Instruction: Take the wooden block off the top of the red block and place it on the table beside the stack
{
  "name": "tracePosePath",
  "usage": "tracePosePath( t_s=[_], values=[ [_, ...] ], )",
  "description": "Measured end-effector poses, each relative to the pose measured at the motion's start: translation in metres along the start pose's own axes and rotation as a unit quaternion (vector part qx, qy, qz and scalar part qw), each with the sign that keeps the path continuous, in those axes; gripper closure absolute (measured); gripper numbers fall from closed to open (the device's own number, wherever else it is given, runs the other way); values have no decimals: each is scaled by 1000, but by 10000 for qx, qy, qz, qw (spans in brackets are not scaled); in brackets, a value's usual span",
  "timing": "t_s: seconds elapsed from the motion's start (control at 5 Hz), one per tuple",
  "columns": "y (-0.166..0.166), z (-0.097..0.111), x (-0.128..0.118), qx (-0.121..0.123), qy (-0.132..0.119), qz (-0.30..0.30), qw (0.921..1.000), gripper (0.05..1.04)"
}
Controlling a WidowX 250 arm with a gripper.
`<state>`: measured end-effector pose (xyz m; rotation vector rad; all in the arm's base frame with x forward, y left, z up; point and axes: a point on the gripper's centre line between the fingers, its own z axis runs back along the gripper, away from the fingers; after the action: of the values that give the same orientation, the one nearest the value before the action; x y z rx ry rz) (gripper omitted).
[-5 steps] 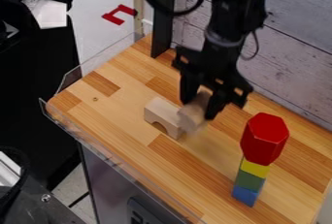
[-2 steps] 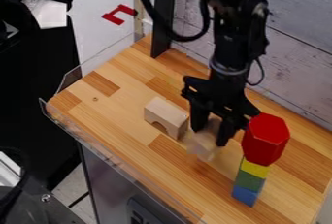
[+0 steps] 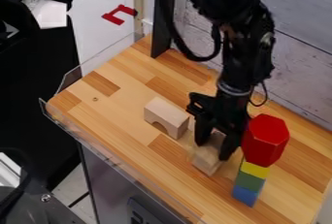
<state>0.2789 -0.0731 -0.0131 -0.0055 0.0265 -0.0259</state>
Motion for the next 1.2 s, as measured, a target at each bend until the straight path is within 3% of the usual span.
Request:
tracePosePath(
  t_s=[0.2,0.4,0.6,1.0,1.2],
  values=[
    [2,0,3,-15,-13,42,10000,483],
    [3,-7,-1,-20,113,54,9999,183],
    [6,3,-3,-164,-64,266,9995,78],
    [22,67,6,-526,-880,780,9917,83],
    [27,84,3,-546,-995,716,9910,83]
  ],
)
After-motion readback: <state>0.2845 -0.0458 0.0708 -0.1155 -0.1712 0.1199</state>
